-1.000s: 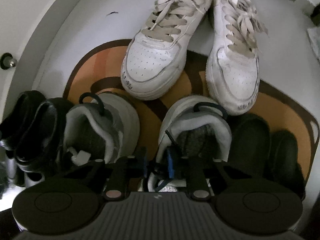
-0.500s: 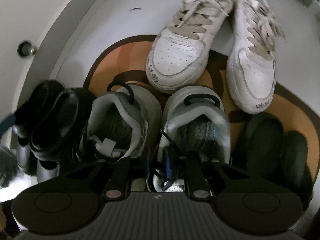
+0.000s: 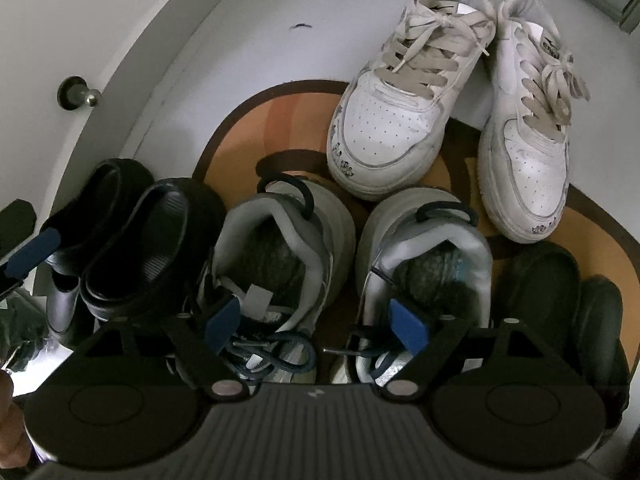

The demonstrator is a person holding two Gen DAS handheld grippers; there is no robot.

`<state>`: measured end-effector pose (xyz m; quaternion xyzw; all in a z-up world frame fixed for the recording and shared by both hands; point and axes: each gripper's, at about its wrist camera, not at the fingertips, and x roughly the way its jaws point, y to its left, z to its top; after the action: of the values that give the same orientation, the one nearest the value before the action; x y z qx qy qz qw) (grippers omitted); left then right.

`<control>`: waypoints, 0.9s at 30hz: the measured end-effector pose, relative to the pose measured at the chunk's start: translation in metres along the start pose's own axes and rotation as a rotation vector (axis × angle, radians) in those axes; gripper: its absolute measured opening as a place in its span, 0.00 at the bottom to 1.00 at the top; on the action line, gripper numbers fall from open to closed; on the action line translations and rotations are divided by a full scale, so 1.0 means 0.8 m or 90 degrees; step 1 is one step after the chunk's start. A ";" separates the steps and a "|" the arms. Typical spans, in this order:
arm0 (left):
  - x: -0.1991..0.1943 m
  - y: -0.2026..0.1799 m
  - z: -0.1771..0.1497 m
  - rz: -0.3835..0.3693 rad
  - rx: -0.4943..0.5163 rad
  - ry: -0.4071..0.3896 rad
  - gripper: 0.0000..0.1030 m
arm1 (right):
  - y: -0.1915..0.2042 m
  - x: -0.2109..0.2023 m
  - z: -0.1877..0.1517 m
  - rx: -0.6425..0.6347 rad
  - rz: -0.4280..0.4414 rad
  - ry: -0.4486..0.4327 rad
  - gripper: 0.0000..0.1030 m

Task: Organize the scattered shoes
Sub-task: 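Move the right tool over the mat toward the grey-white running shoes, then lower the right tool onto the heels of the grey-white running shoes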

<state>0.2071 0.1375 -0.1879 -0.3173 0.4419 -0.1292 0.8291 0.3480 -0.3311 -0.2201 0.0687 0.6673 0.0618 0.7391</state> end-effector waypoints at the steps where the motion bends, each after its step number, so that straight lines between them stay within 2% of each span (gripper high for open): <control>1: 0.000 0.000 0.000 0.000 -0.002 0.001 0.88 | -0.003 0.000 0.002 0.010 -0.003 -0.003 0.70; 2: 0.001 0.001 0.001 -0.001 -0.003 0.002 0.88 | -0.006 0.001 0.004 0.021 -0.012 -0.003 0.67; 6: 0.000 0.002 0.001 -0.009 -0.008 0.004 0.88 | -0.016 0.010 0.005 0.038 -0.035 0.010 0.66; 16: 0.000 0.005 0.003 -0.017 -0.018 0.008 0.89 | -0.006 0.044 0.006 0.001 -0.066 0.020 0.67; 19: 0.001 0.005 0.003 -0.018 -0.018 0.009 0.89 | -0.007 0.058 0.009 0.001 -0.066 0.026 0.60; 27: 0.007 0.001 0.001 -0.017 -0.014 0.023 0.89 | 0.003 0.069 0.008 -0.028 -0.097 0.007 0.58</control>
<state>0.2107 0.1359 -0.1915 -0.3302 0.4538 -0.1413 0.8156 0.3600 -0.3188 -0.2726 0.0009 0.6732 0.0203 0.7392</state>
